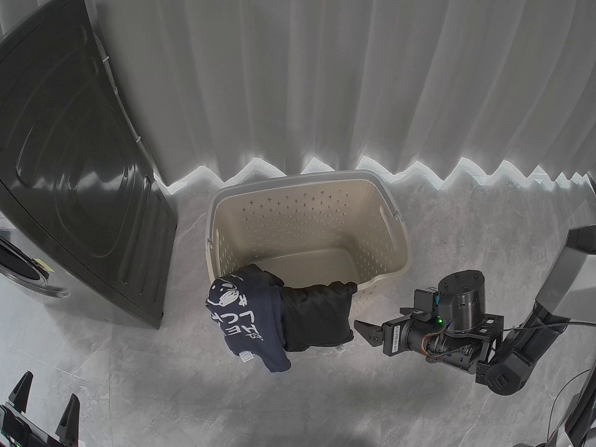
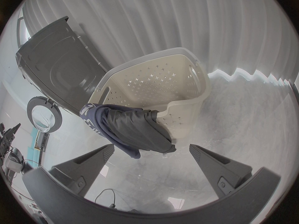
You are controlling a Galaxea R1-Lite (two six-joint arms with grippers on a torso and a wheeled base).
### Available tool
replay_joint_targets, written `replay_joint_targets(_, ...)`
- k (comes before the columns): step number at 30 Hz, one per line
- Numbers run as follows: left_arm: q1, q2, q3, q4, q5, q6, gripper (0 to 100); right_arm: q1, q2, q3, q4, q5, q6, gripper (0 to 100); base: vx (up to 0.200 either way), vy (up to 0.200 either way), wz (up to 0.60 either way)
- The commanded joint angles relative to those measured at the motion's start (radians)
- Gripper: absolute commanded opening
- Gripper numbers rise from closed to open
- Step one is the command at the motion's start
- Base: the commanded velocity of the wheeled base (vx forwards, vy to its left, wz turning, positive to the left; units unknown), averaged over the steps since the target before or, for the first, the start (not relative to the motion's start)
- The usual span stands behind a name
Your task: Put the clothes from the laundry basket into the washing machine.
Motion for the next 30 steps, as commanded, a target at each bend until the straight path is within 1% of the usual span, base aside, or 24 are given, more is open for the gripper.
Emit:
replay_joint_targets(1,0.000,-0.016,0.018,0.000,0.000,0.000,100,0.016,0.031,-0.026,0.000,0.000,-0.001,100,0.000,0.000,0.00)
replay_joint_targets(7,0.000,-0.016,0.018,0.000,0.000,0.000,100,0.030,0.071,-0.046,-0.003,0.000,-0.001,100,0.000,0.000,0.00)
replay_joint_targets(14,0.000,-0.016,0.018,0.000,0.000,0.000,100,0.055,0.173,-0.111,-0.095,0.003,-0.016,100,0.000,0.000,0.00)
replay_joint_targets(20,0.000,-0.016,0.018,0.000,0.000,0.000,100,0.052,0.243,-0.183,-0.099,0.009,-0.021,100,0.000,0.000,0.00)
replay_joint_targets(26,0.000,-0.016,0.018,0.000,0.000,0.000,100,0.052,0.292,-0.247,-0.101,0.012,-0.039,100,0.000,0.000,0.00)
replay_joint_targets(30,0.000,-0.016,0.018,0.000,0.000,0.000,100,0.059,0.331,-0.278,-0.105,0.012,-0.039,100,0.000,0.000,0.00)
